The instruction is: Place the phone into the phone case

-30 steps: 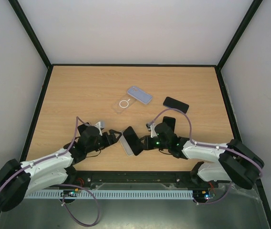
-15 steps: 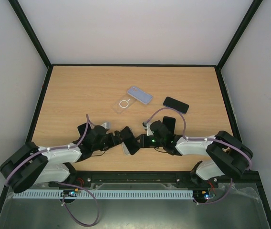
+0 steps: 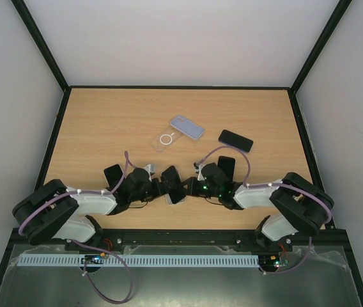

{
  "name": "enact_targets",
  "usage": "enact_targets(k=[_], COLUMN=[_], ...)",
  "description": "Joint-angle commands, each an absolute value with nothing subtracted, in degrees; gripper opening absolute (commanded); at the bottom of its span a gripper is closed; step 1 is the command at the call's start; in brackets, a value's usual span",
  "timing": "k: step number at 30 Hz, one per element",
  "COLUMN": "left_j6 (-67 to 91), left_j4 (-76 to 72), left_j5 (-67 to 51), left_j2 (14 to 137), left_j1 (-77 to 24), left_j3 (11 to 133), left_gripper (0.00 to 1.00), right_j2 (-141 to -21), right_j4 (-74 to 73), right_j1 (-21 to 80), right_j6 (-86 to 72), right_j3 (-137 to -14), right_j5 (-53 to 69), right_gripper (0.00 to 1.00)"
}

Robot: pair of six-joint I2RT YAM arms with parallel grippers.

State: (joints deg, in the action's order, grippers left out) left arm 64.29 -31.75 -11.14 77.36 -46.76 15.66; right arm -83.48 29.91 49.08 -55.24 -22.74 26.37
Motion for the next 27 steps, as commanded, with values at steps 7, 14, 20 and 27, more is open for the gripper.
enact_targets(k=[7, 14, 20, 27], left_j6=[65.0, 65.0, 64.6, 64.3], left_j4=[-32.5, -32.4, -30.7, -29.9], left_j5=[-11.9, -11.8, -11.0, -10.5], left_j2=[79.8, 79.5, 78.0, 77.2], left_j1=[-48.4, -48.8, -49.0, -49.0], left_j3=[17.1, 17.1, 16.8, 16.9], left_gripper=[0.84, 0.8, 0.78, 0.76], right_j2=[-89.4, -95.5, -91.1, -91.7], right_j4=[33.8, 33.5, 28.8, 24.9], right_j1=[52.0, 55.2, 55.6, 56.3], right_j6=[-57.0, -55.5, -54.1, -52.3], right_j3=[-22.2, -23.3, -23.7, -25.1], right_j5=[21.9, 20.9, 15.5, 14.2], right_gripper=[0.02, 0.04, 0.05, 0.09])
